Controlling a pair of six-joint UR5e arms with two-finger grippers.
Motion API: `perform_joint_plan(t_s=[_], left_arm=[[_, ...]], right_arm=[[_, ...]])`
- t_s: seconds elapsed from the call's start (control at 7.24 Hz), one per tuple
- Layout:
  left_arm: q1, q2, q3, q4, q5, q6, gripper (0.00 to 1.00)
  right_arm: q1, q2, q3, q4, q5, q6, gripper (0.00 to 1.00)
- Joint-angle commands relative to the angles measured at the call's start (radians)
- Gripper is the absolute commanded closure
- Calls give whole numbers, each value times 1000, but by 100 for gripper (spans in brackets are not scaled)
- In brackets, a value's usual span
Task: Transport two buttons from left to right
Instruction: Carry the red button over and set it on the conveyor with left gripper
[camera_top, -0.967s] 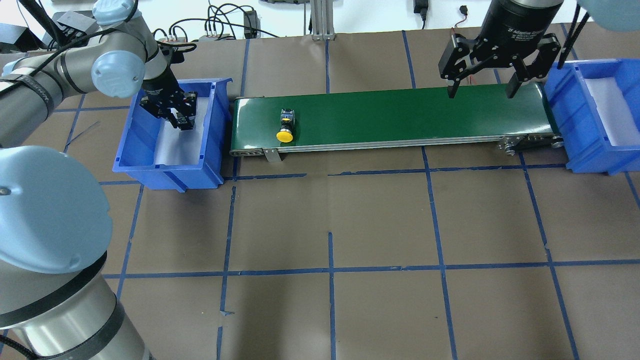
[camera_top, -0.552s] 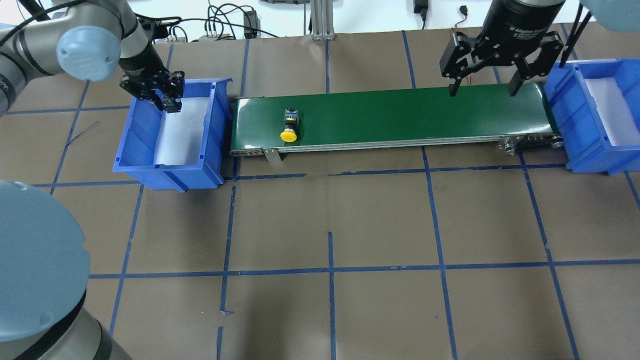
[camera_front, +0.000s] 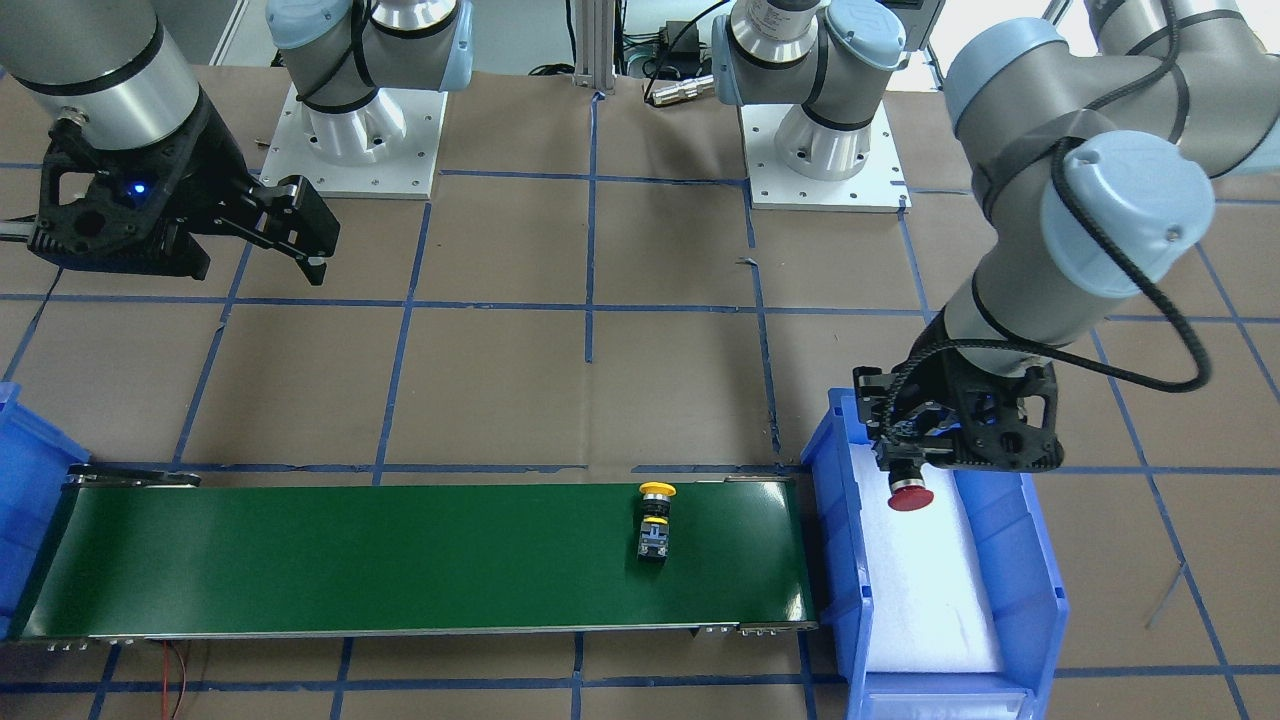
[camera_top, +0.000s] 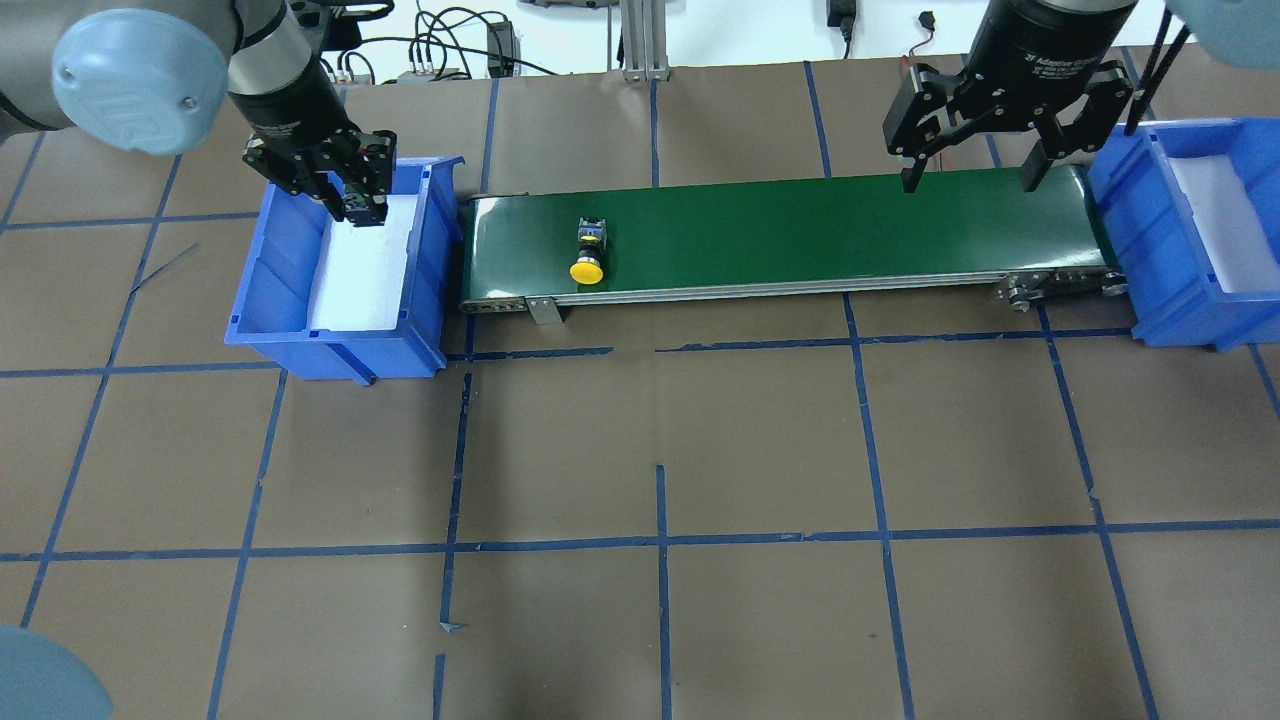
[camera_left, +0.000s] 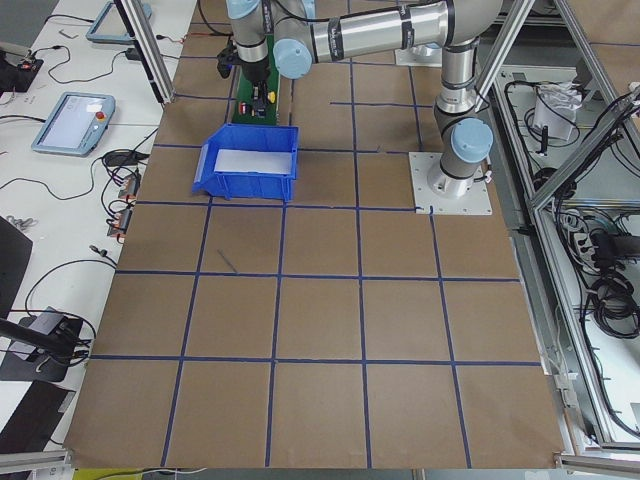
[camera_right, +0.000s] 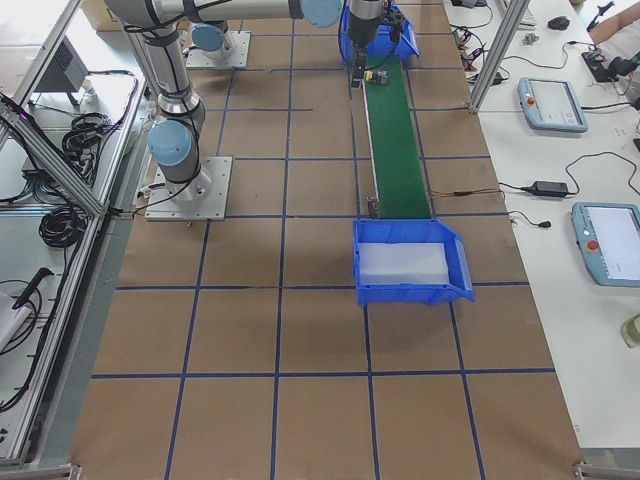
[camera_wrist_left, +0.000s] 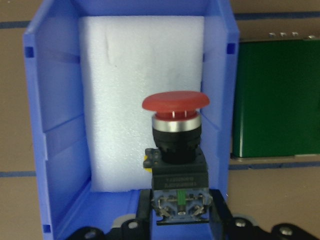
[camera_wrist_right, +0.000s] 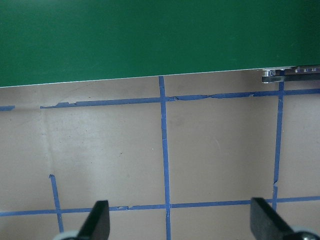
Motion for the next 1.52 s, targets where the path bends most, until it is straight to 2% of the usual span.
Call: perform_joint_plan(t_s=[0.0, 0.14, 0.28, 0.41, 0.55, 1.1, 1.38], left_arm=[[-45, 1, -13, 22, -6, -54, 97], [-74, -26, -13, 32, -29, -100, 97], [-121, -83, -13, 122, -29, -160, 97], [-178, -158, -13, 196, -17, -179, 97], [-189, -187, 4, 203, 11, -171, 97], [-113, -217, -11, 226, -1, -90, 96], [-124, -263, 2, 229, 2, -99, 96]], right_arm=[[-1, 1, 0, -1, 0, -2, 0], [-1, 1, 0, 1, 3, 0, 0], [-1, 1, 0, -1, 7, 0, 0], [-1, 4, 0, -1, 3, -2, 0], [-1, 4, 0, 1, 4, -2, 0], [-4, 4, 0, -2, 3, -3, 0], [-4, 4, 0, -2, 3, -3, 0]])
